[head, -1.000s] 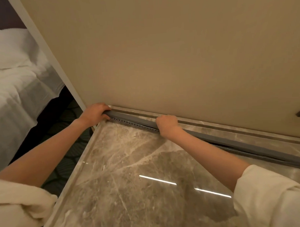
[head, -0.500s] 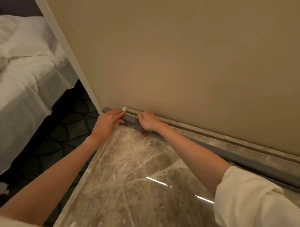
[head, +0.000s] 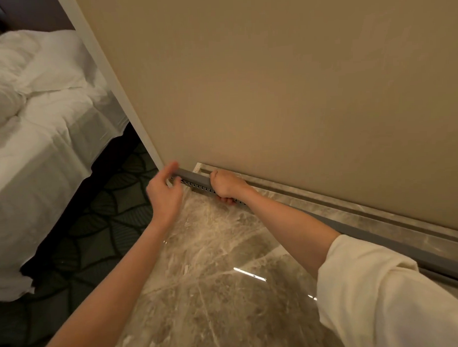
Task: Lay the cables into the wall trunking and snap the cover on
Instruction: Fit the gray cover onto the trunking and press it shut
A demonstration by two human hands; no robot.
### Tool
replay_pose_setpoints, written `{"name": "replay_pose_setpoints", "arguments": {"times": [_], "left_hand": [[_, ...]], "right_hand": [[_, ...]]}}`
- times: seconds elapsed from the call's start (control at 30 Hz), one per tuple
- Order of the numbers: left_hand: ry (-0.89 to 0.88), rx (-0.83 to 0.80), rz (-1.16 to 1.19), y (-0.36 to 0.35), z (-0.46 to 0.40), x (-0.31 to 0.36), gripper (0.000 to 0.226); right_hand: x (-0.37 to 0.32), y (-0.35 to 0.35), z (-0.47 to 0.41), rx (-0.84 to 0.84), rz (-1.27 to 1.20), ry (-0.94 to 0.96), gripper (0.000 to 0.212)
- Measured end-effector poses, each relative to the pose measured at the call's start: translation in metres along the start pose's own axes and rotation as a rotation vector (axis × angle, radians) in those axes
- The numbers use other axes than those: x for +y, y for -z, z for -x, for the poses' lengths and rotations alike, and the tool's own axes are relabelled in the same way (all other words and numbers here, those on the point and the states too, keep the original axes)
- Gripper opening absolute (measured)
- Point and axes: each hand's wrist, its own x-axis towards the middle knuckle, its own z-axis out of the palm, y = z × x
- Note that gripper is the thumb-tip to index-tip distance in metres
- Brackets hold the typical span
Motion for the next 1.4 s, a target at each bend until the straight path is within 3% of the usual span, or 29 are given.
{"name": "replay_pose_setpoints", "arguments": {"times": [0.07, 0.1, 0.17, 0.23, 0.33, 0.4, 0.63, 0.77, 0.83, 1.0, 1.4], "left_hand": [[0.373, 0.251, 0.099, 0.006, 0.000, 0.006, 0.019], [0.543, 0.250, 0.145, 0.009, 0.000, 0.010, 0.010], [0.777, 0.112, 0.301, 0.009, -0.007, 0.014, 0.021], [0.855, -0.007, 0.475, 0.013, -0.008, 0.017, 0.039], [0.867, -0.120, 0.780, 0.019, -0.004, 0.024, 0.048], [0.860, -0.144, 0.861, 0.018, -0.001, 0.030, 0.053], [0.871, -0.041, 0.779, 0.010, 0.009, 0.039, 0.031], [0.876, 0.034, 0.789, 0.011, 0.010, 0.039, 0.008], [0.880, 0.055, 0.811, 0.013, 0.009, 0.039, 0.008], [0.928, 0.043, 0.884, 0.015, 0.009, 0.036, 0.035], [0.990, -0.011, 1.090, 0.025, 0.013, 0.040, 0.039]], "right_hand": [[-0.004, 0.001, 0.007, -0.020, 0.003, 0.001, 0.039], [-0.005, 0.001, 0.013, -0.027, 0.007, 0.004, 0.036], [-0.009, 0.003, 0.017, -0.033, 0.032, 0.030, 0.033], [-0.013, 0.006, 0.022, -0.012, 0.072, 0.057, 0.031], [-0.014, 0.010, 0.033, 0.027, 0.147, 0.098, 0.031], [-0.014, 0.011, 0.041, 0.058, 0.225, 0.113, 0.029], [-0.020, 0.003, 0.050, 0.020, 0.314, 0.078, 0.037], [-0.033, -0.008, 0.049, 0.092, 0.319, 0.110, 0.025], [-0.033, -0.016, 0.048, 0.189, 0.364, 0.134, 0.028], [-0.029, -0.025, 0.045, 0.307, 0.418, 0.163, 0.028], [-0.029, -0.035, 0.046, 0.429, 0.441, 0.185, 0.032]]}}
